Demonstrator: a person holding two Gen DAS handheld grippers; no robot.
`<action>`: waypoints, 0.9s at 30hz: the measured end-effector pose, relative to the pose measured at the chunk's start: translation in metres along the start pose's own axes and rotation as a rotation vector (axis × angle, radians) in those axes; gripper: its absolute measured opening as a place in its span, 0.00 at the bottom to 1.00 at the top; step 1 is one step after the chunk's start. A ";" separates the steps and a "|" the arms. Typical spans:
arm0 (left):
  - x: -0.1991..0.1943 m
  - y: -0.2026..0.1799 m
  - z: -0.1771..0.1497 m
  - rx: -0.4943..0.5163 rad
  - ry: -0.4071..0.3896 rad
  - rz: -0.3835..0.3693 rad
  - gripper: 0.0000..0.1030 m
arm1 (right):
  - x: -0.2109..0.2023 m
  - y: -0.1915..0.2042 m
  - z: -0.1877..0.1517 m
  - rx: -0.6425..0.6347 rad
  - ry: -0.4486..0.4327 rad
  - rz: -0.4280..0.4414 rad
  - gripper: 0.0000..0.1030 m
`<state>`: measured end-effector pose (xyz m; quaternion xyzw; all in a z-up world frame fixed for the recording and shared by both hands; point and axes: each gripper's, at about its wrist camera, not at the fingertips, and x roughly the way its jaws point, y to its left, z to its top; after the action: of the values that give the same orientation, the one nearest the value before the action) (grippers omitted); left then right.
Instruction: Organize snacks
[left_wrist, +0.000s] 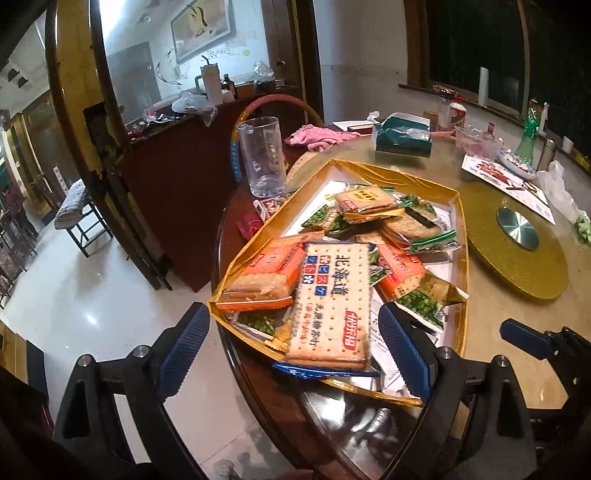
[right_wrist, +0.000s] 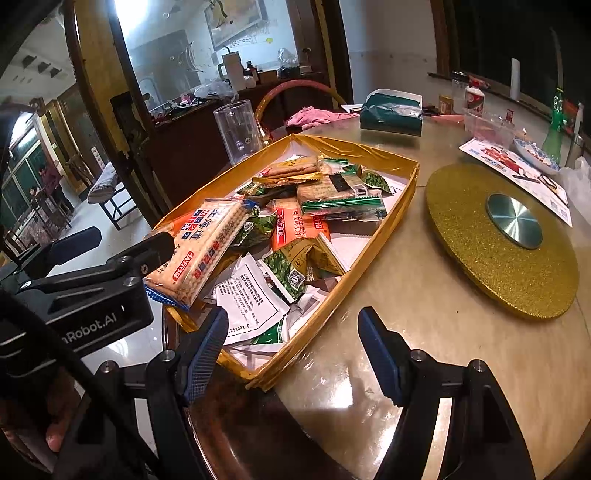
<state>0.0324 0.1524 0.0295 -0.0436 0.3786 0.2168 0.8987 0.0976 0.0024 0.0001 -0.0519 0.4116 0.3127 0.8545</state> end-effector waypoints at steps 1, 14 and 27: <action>-0.001 -0.001 0.000 0.001 -0.002 0.002 0.90 | 0.000 0.000 0.000 0.000 0.000 -0.001 0.71; 0.001 0.001 0.000 -0.008 0.004 0.021 0.90 | -0.002 0.002 -0.001 0.000 -0.001 -0.015 0.71; 0.000 0.002 -0.001 -0.006 0.003 0.025 0.90 | -0.002 0.002 -0.001 -0.003 0.002 -0.016 0.71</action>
<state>0.0306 0.1536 0.0290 -0.0419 0.3800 0.2292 0.8952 0.0945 0.0027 0.0009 -0.0567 0.4116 0.3063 0.8565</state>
